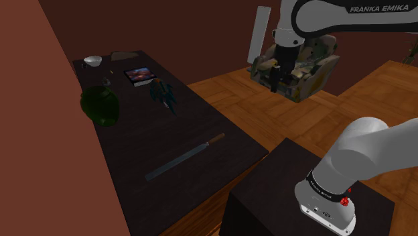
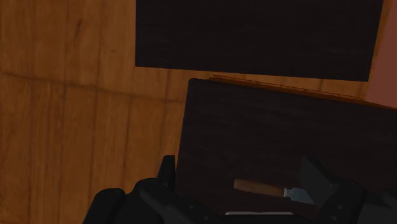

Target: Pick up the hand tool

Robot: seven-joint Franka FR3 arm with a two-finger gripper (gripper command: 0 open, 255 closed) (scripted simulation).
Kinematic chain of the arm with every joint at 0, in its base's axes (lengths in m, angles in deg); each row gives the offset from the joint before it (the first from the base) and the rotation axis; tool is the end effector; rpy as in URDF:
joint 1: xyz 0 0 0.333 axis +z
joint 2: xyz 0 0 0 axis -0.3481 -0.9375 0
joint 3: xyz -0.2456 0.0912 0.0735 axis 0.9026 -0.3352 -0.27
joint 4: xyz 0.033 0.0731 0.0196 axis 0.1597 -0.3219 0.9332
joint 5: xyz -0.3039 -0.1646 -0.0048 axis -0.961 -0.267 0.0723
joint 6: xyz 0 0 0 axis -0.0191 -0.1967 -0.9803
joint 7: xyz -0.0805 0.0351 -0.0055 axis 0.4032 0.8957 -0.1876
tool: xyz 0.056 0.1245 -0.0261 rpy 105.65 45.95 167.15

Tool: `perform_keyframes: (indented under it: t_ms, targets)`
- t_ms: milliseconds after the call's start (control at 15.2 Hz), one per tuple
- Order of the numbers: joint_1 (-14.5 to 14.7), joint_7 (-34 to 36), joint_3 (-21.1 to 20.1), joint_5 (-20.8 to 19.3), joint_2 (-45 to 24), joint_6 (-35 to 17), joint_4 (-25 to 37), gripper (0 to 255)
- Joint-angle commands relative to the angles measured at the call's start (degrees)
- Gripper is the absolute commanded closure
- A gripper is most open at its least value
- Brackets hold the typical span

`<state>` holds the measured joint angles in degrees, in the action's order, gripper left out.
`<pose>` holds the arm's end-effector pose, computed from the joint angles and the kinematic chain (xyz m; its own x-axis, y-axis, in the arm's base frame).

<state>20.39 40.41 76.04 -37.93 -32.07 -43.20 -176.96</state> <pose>0.2994 -0.0169 0.4833 0.9953 0.0556 -0.0791 0.0639 -0.9922 0.1072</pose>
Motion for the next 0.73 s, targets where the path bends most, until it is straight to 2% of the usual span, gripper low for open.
perform_keyframes:
  t_ms: [0, 660]
  targets:
    - [0.00, 0.00, 0.00, 0.00, 0.00, 0.00, 0.00, 0]
    - [5.55, -13.19, 2.00, -1.43, -16.50, -20.55, -2.13, 0]
